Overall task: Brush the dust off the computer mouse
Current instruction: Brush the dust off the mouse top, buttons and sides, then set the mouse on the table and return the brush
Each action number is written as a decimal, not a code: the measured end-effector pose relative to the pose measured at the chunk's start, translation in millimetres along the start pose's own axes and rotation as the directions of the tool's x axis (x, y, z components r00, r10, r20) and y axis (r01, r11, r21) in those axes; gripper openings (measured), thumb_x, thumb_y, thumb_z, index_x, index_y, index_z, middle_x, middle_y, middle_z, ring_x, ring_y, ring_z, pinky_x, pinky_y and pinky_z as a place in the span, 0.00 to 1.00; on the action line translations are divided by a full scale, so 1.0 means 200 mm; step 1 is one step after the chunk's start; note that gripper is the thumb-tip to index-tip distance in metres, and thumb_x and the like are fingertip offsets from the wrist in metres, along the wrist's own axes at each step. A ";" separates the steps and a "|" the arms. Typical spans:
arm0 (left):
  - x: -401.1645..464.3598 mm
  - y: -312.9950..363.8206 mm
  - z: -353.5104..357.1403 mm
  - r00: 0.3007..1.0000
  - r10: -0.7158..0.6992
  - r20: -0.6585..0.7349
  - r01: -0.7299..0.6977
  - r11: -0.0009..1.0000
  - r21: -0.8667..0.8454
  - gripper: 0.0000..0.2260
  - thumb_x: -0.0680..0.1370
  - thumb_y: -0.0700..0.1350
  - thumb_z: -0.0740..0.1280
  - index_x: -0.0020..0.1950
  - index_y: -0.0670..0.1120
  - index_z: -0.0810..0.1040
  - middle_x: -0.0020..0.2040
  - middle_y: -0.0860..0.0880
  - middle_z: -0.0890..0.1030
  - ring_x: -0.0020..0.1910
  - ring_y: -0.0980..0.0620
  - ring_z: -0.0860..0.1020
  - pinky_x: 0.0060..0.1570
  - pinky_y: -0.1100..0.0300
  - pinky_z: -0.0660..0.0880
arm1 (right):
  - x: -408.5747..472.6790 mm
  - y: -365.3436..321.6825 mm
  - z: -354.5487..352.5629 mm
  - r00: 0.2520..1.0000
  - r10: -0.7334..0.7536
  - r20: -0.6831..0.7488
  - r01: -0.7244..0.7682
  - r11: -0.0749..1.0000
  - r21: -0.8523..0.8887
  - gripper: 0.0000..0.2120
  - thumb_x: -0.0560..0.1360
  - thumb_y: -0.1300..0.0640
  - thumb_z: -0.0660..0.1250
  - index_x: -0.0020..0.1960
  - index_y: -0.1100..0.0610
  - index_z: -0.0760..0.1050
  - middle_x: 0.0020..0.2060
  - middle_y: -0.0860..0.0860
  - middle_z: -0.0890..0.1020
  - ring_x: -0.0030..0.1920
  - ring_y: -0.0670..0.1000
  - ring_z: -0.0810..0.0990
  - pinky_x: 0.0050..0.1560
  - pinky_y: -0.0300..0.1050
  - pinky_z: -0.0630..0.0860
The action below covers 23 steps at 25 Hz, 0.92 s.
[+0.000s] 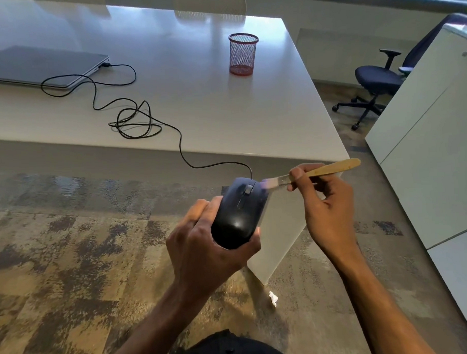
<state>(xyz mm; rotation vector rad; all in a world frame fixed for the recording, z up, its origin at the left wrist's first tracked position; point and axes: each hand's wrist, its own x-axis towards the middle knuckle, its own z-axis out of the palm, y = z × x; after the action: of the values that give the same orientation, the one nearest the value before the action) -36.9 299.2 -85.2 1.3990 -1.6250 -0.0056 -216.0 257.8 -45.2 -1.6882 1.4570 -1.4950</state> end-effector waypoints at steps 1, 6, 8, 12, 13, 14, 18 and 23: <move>0.01 0.00 0.01 1.000 -0.005 0.000 0.005 1.000 0.007 0.27 0.67 0.65 0.68 0.53 0.44 0.78 0.40 0.52 0.76 0.32 0.57 0.71 0.28 0.66 0.70 | 0.02 0.01 0.00 0.999 0.020 -0.040 -0.020 1.000 -0.006 0.08 0.80 0.53 0.63 0.43 0.46 0.78 0.39 0.43 0.83 0.44 0.46 0.82 0.49 0.45 0.80; 0.12 0.01 0.09 0.996 -0.050 -0.073 0.057 0.994 0.091 0.23 0.68 0.65 0.69 0.51 0.47 0.79 0.40 0.52 0.76 0.33 0.54 0.72 0.28 0.60 0.72 | 0.11 0.04 -0.05 0.995 0.041 -0.088 -0.037 0.998 0.056 0.05 0.80 0.54 0.65 0.51 0.47 0.79 0.47 0.43 0.84 0.50 0.46 0.83 0.53 0.52 0.81; 0.17 0.01 0.13 0.993 -0.045 -0.107 0.055 0.994 0.096 0.22 0.69 0.64 0.70 0.50 0.48 0.78 0.39 0.52 0.75 0.32 0.53 0.72 0.28 0.58 0.72 | 0.13 0.04 -0.07 0.996 0.042 -0.074 -0.038 0.998 0.053 0.06 0.79 0.54 0.65 0.53 0.51 0.80 0.50 0.45 0.83 0.52 0.47 0.82 0.52 0.55 0.81; 0.32 0.05 0.16 0.983 -0.180 -0.028 0.182 0.979 0.088 0.25 0.67 0.69 0.67 0.54 0.53 0.74 0.44 0.56 0.72 0.36 0.54 0.74 0.35 0.60 0.73 | 0.21 0.03 -0.10 0.995 0.034 -0.094 -0.027 0.997 0.074 0.07 0.79 0.54 0.66 0.54 0.52 0.81 0.52 0.47 0.84 0.52 0.47 0.82 0.50 0.55 0.82; 0.36 0.05 0.18 0.975 -0.221 -0.016 0.221 0.969 0.108 0.26 0.67 0.70 0.67 0.56 0.54 0.73 0.46 0.57 0.71 0.39 0.55 0.74 0.38 0.61 0.71 | 0.24 0.02 -0.11 0.995 0.019 -0.100 -0.012 0.997 0.071 0.07 0.79 0.54 0.67 0.54 0.52 0.81 0.52 0.48 0.84 0.52 0.47 0.82 0.50 0.52 0.81; 0.40 0.05 0.19 0.970 -0.244 -0.014 0.244 0.962 0.123 0.27 0.66 0.69 0.68 0.57 0.54 0.73 0.47 0.58 0.71 0.41 0.55 0.74 0.40 0.61 0.70 | 0.27 0.01 -0.10 0.994 0.009 -0.107 -0.002 0.998 0.066 0.07 0.78 0.54 0.67 0.54 0.52 0.81 0.52 0.48 0.84 0.53 0.46 0.82 0.50 0.48 0.81; 0.59 -0.01 0.27 0.979 -0.201 -0.044 0.205 0.969 0.138 0.29 0.67 0.72 0.65 0.58 0.53 0.73 0.49 0.56 0.73 0.44 0.55 0.73 0.44 0.57 0.75 | 0.43 -0.01 -0.07 0.985 -0.005 -0.171 0.014 0.999 0.052 0.06 0.77 0.52 0.70 0.53 0.50 0.81 0.49 0.44 0.84 0.50 0.41 0.82 0.47 0.31 0.77; 0.90 -0.20 0.40 0.987 -0.156 -0.023 0.158 0.969 0.191 0.30 0.69 0.70 0.65 0.59 0.48 0.75 0.51 0.51 0.76 0.48 0.51 0.75 0.47 0.52 0.75 | 0.68 -0.01 0.07 0.971 -0.046 -0.234 0.057 0.998 0.040 0.07 0.75 0.53 0.72 0.52 0.52 0.82 0.47 0.45 0.85 0.48 0.42 0.84 0.45 0.30 0.77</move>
<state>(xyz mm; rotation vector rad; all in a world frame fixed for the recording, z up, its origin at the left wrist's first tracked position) -37.4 104.9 -35.9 1.6716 -1.5363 0.0659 -221.8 132.8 10.0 -1.5769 1.4906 -1.7926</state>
